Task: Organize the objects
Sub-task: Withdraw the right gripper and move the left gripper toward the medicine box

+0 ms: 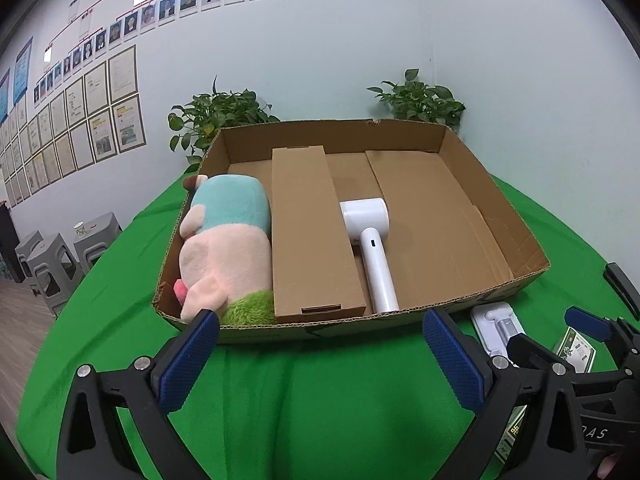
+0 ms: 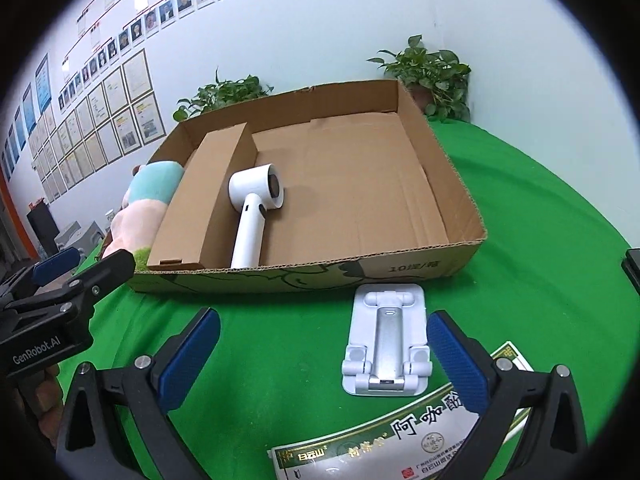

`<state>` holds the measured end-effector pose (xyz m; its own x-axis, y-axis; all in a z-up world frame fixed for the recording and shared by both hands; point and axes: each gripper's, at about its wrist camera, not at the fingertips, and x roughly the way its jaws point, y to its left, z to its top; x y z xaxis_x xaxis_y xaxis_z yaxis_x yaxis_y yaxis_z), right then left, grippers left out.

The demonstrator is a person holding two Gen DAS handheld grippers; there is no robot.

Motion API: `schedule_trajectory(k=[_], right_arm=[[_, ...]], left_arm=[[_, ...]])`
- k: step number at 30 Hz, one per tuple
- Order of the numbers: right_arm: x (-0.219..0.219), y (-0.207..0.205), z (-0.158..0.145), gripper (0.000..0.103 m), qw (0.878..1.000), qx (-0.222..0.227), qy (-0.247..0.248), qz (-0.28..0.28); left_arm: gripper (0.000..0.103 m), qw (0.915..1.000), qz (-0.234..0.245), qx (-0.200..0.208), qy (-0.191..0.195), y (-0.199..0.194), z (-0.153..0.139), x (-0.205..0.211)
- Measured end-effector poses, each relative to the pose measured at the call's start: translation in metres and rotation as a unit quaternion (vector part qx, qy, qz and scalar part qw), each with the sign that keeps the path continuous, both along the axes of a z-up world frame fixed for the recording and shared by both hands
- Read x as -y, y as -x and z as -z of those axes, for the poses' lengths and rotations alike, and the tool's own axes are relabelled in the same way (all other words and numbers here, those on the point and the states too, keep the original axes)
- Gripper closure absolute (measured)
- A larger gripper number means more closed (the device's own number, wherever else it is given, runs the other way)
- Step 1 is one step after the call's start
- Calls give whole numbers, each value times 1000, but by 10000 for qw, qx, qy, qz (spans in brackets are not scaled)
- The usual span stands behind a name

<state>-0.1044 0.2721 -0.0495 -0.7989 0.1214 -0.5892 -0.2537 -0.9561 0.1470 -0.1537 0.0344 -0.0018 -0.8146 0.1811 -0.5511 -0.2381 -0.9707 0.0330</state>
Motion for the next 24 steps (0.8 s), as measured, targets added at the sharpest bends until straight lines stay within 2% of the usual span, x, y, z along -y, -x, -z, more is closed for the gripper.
schedule_trajectory(k=[9,16,24], right_arm=[[19,2,-4,0,9995,-15,-190,-232],[31,-1,-8,0,9986,-63,-433,-281],[32,-15,-10,0,9973,-98,-627,-369]], left_arm=[[1,9997,-228,-15,21,-9,-3,9],[1,9991,-403,-57,-129,-22,-3,22],[1,9993,-223,55,-291,-32,4,19]])
